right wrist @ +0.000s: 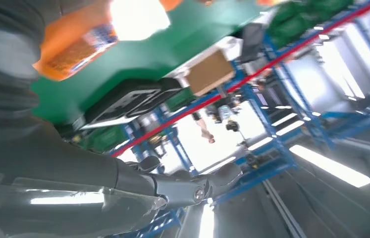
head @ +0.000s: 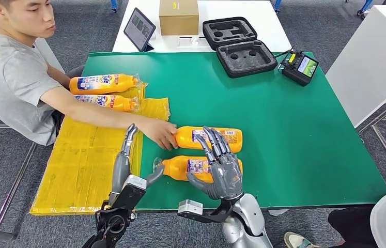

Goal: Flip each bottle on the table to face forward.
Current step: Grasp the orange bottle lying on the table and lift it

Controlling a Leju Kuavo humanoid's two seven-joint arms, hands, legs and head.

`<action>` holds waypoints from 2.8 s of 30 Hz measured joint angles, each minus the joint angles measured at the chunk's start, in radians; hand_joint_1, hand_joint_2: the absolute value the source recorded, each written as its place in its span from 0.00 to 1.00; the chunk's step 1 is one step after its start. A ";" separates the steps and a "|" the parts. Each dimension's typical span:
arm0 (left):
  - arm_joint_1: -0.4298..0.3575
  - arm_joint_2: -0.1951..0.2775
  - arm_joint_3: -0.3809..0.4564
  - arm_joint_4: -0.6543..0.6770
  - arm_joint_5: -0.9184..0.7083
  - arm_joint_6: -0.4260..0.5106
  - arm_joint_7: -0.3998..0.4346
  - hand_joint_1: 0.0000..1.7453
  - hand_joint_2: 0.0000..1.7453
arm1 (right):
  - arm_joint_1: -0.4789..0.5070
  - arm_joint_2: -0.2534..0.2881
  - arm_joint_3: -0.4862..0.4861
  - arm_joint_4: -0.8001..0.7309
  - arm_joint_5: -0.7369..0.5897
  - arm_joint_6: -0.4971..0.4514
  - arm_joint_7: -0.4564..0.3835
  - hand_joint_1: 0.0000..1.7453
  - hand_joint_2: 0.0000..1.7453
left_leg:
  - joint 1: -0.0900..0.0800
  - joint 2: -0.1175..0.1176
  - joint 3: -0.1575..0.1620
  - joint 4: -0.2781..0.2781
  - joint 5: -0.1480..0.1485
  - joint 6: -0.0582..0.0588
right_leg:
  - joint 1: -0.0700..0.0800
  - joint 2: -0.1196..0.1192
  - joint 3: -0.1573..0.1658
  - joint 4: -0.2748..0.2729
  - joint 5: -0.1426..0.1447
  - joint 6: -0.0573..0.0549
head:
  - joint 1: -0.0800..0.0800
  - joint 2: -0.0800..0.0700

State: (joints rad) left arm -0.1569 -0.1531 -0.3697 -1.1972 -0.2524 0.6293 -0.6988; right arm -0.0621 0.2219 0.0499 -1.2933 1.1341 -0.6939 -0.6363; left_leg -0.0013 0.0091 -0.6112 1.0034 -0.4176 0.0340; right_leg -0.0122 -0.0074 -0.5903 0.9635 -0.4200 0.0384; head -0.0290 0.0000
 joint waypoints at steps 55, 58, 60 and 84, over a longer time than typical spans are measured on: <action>-0.034 0.018 -0.083 -0.004 0.062 0.005 -0.003 0.00 1.00 | -0.162 -0.085 0.062 0.426 0.198 0.120 0.572 0.00 1.00 | 0.000 0.000 0.003 0.000 0.000 0.000 | 0.000 0.000 0.003 0.000 0.000 0.000 | 0.000 0.000; -0.038 0.018 -0.086 -0.002 0.065 0.005 -0.003 0.00 1.00 | -0.167 -0.085 0.062 0.431 0.191 0.127 0.572 0.46 1.00 | 0.000 0.000 0.005 0.000 0.000 0.000 | 0.000 0.000 0.004 0.000 0.000 0.000 | 0.000 0.000; -0.040 0.018 -0.087 0.001 0.067 0.005 -0.003 0.00 1.00 | -0.170 -0.085 0.062 0.437 0.182 0.141 0.572 0.92 1.00 | 0.000 0.000 0.006 0.000 0.000 0.000 | 0.000 0.000 0.005 0.000 0.000 0.000 | 0.000 0.000; -0.073 0.010 -0.106 0.045 0.077 -0.010 -0.003 0.00 1.00 | -0.214 -0.103 0.058 0.480 0.133 0.232 0.563 1.00 1.00 | 0.000 0.000 0.017 0.000 0.000 0.000 | 0.000 0.000 0.015 -0.001 0.000 0.000 | 0.000 0.000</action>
State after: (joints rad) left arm -0.2304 -0.1434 -0.4757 -1.1521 -0.1755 0.6188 -0.7015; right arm -0.2759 0.1186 0.1076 -0.8128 1.2668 -0.4617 -0.0729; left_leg -0.0015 0.0094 -0.5941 1.0032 -0.4179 0.0344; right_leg -0.0125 -0.0071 -0.5753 0.9626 -0.4202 0.0382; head -0.0290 0.0000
